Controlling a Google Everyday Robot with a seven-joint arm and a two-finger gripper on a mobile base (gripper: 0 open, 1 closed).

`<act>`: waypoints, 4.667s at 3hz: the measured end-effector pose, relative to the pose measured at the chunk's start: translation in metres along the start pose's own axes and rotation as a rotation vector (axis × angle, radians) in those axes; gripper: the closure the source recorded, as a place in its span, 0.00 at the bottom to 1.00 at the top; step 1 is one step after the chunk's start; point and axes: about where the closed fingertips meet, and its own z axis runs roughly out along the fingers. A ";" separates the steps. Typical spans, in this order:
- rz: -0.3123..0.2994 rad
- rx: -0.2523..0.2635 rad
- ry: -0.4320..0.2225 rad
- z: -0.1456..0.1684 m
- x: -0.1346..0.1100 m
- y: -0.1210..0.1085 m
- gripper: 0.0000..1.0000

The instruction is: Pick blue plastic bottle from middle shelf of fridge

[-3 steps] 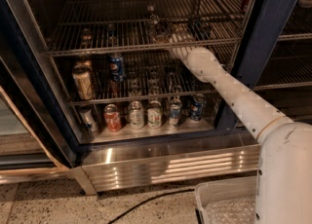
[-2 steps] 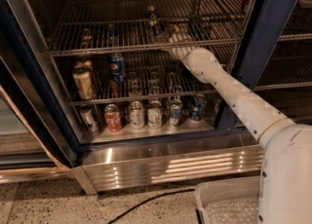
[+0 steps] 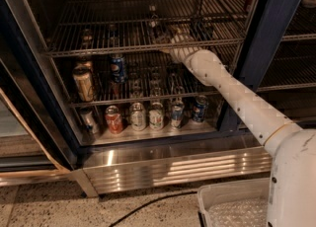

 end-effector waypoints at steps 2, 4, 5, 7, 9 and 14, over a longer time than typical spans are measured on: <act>0.022 -0.016 -0.001 -0.009 0.000 0.003 1.00; 0.071 -0.266 0.056 -0.065 0.007 0.074 1.00; 0.071 -0.266 0.056 -0.065 0.007 0.074 1.00; 0.042 -0.252 0.016 -0.072 -0.004 0.076 1.00; -0.018 -0.172 -0.133 -0.098 -0.035 0.081 1.00; -0.007 -0.190 -0.202 -0.122 -0.070 0.074 1.00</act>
Offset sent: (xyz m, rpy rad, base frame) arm -0.1255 0.0430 -0.0619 -0.0217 0.2718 0.3233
